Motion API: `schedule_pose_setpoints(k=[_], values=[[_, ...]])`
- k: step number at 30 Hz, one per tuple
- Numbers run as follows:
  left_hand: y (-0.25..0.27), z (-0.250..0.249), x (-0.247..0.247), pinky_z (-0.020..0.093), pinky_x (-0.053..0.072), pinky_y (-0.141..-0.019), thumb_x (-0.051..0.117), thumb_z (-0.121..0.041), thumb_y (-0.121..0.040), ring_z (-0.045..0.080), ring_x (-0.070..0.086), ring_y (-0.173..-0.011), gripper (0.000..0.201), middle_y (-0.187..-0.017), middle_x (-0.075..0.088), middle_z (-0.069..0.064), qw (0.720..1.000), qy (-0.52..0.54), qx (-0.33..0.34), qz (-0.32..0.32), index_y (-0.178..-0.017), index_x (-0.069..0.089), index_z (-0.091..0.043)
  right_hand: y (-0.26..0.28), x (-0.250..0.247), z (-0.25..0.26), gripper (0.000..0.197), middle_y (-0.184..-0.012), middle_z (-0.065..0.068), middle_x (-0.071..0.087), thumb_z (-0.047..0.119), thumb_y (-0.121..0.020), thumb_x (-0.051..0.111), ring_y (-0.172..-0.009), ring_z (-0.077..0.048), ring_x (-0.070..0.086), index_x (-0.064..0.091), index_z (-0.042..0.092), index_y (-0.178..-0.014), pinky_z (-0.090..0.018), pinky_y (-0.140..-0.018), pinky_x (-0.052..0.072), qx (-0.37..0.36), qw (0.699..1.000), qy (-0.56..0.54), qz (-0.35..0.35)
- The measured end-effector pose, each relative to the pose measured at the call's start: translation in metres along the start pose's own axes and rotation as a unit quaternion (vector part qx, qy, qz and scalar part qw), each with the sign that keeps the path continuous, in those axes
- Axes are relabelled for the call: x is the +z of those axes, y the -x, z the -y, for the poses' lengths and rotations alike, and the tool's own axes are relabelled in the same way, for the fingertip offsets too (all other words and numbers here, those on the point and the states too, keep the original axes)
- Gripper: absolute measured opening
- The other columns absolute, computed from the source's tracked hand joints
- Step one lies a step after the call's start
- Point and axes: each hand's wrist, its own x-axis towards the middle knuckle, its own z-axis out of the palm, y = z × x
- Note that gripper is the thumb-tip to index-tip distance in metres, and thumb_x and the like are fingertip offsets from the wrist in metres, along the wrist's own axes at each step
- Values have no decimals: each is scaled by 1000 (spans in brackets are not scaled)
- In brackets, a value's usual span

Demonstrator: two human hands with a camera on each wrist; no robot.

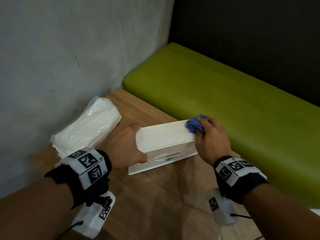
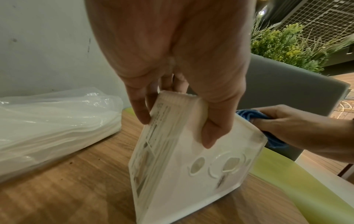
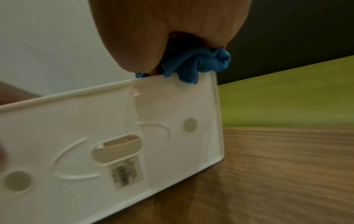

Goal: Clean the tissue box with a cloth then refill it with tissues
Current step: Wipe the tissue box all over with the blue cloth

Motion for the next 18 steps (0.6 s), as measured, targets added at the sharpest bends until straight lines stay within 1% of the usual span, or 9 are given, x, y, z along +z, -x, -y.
schedule_pose_setpoints(k=[2, 3, 6, 8, 11, 13, 15, 17, 18], values=[[-1, -1, 0, 30, 48, -78, 88, -40, -54, 15, 54, -93, 67, -107, 58, -2, 1000, -1, 4, -3, -111, 60, -20, -2, -1, 3, 56, -138, -15, 54, 31, -80, 40, -115, -43, 54, 58, 17, -131, -51, -96, 47, 24, 1000, 2, 0], [-1, -1, 0, 28, 45, -76, 88, -39, -54, 14, 52, -92, 66, -105, 57, -3, 1000, -2, 5, -2, -111, 61, -19, 2, -1, 11, 56, -137, -15, 55, 30, -78, 41, -114, -44, 54, 60, 16, -129, -51, -96, 47, 12, 1000, 1, -4], [-1, 0, -4, 27, 43, -76, 88, -38, -56, 13, 49, -92, 69, -101, 50, -6, 1000, -13, 5, 3, -116, 60, -19, 29, 6, 36, 50, -132, -12, 60, 25, -78, 48, -109, -41, 56, 64, 16, -124, -48, -93, 48, -99, 995, -10, -2], [0, 0, -6, 28, 45, -79, 88, -38, -56, 14, 50, -94, 69, -102, 51, -5, 1000, -18, 5, 8, -117, 60, -19, 41, 6, 43, 49, -134, -9, 59, 26, -80, 49, -111, -38, 55, 63, 20, -126, -49, -93, 48, -131, 991, -15, 7], [0, 0, -9, 27, 45, -78, 88, -38, -56, 13, 50, -92, 71, -101, 52, -6, 1000, -13, 7, 5, -118, 60, -18, 27, 1, 26, 51, -130, -9, 62, 26, -76, 47, -105, -39, 59, 66, 21, -123, -48, -88, 51, -98, 995, -11, -18], [1, 0, -9, 26, 42, -76, 89, -37, -56, 12, 48, -91, 73, -101, 49, -6, 1000, -10, 2, 5, -121, 59, -18, 12, -4, 6, 47, -126, -13, 63, 24, -76, 49, -103, -41, 61, 68, 18, -120, -48, -86, 53, -32, 999, -6, -27], [0, -1, -8, 26, 41, -75, 89, -36, -56, 13, 49, -91, 72, -100, 49, -6, 1000, -8, 2, 2, -119, 60, -18, 2, -9, -7, 41, -128, -14, 61, 21, -81, 54, -105, -41, 61, 68, 16, -120, -48, -88, 53, 29, 999, -1, -17], [-1, -3, -8, 26, 41, -73, 88, -35, -56, 14, 50, -90, 69, -99, 50, -4, 1000, -8, 4, 2, -117, 61, -18, 5, -7, 0, 41, -130, -13, 60, 21, -81, 55, -107, -41, 59, 67, 16, -121, -47, -90, 52, 29, 1000, 7, -7], [-2, -4, -8, 26, 40, -73, 88, -35, -56, 14, 50, -90, 68, -99, 50, -4, 1000, -9, 5, 1, -116, 61, -18, 10, -5, 11, 43, -130, -12, 60, 23, -80, 54, -107, -41, 59, 68, 17, -120, -47, -90, 51, 1, 1000, 0, -1]])
